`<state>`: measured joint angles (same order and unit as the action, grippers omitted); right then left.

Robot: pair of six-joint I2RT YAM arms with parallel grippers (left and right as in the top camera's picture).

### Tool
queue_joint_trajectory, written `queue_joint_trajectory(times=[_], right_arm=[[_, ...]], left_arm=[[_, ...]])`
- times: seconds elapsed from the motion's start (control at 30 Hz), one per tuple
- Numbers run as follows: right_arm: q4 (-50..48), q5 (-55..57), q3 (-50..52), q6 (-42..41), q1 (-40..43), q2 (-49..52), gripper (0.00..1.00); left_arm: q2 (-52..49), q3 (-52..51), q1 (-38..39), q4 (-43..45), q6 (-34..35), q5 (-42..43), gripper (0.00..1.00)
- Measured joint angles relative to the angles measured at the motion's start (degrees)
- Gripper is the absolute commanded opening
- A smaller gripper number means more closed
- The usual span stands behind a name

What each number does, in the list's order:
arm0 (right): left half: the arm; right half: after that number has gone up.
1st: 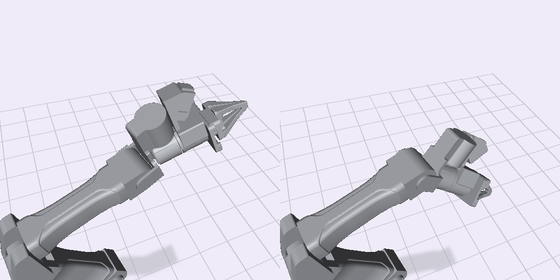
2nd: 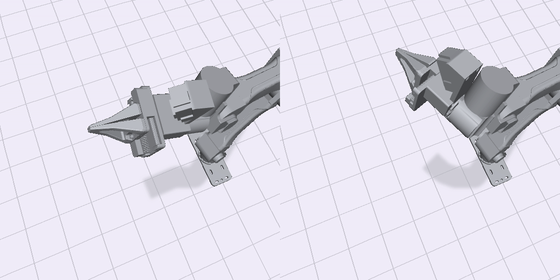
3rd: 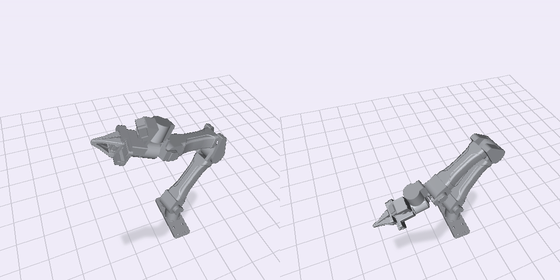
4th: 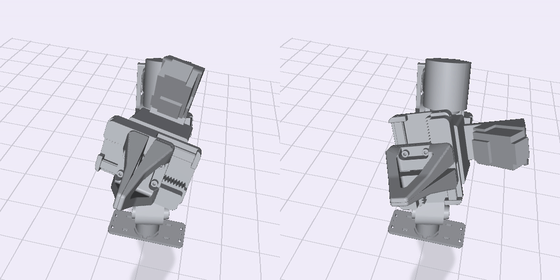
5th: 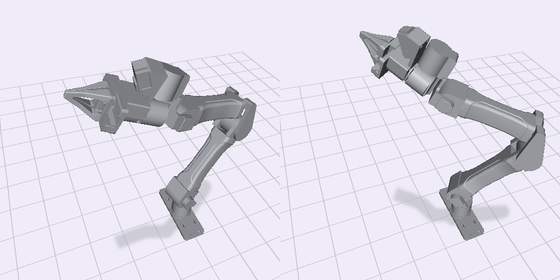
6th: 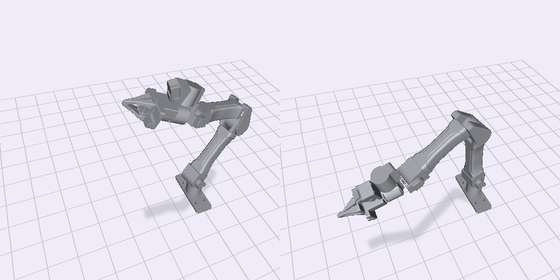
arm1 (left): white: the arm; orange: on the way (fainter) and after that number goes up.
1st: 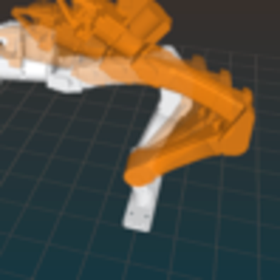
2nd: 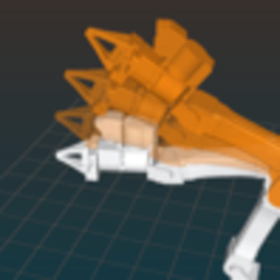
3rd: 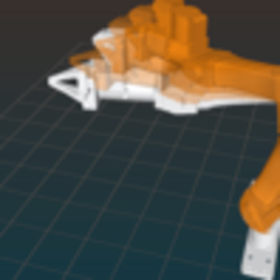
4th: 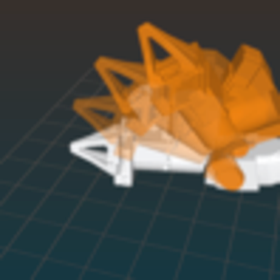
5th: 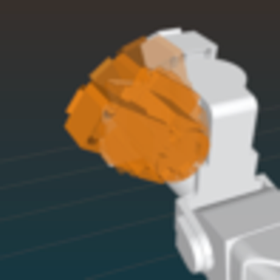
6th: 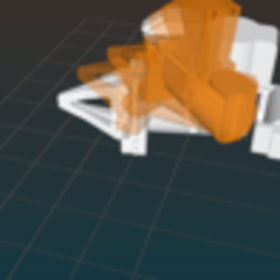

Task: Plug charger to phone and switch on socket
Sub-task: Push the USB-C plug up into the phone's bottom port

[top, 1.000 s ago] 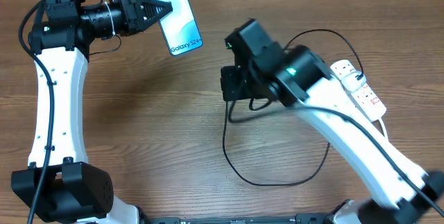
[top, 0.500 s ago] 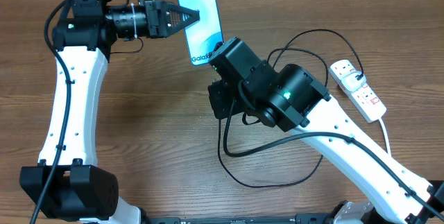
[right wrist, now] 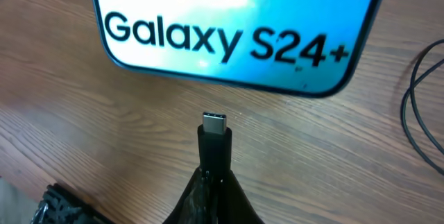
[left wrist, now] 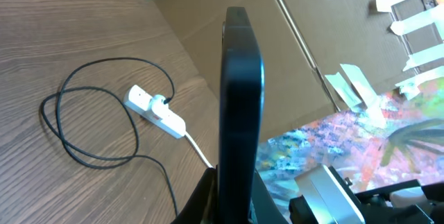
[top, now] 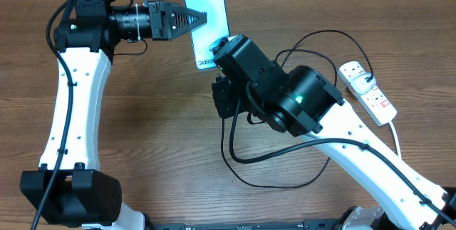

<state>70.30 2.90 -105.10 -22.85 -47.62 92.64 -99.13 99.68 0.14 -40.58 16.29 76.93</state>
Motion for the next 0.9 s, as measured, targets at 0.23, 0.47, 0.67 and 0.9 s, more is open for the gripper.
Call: queue_joint_trajectory(times=[0.23,0.47,0.67,0.9], right_arm=[[-2.0,0.1,0.0,0.0,0.0,0.0,0.04],[-2.1,0.6,0.0,0.0,0.0,0.0,0.04],[-2.1,0.9,0.0,0.0,0.0,0.0,0.04],[-2.3,1.0,0.0,0.0,0.0,0.0,0.04]], left_arm=[[0.0,0.0,0.0,-0.1,0.0,1.1,0.04],[0.0,0.0,0.0,-0.1,0.0,1.1,0.04],[0.0,0.0,0.0,-0.1,0.0,1.2,0.04],[0.0,0.0,0.0,-0.1,0.0,2.0,0.04]])
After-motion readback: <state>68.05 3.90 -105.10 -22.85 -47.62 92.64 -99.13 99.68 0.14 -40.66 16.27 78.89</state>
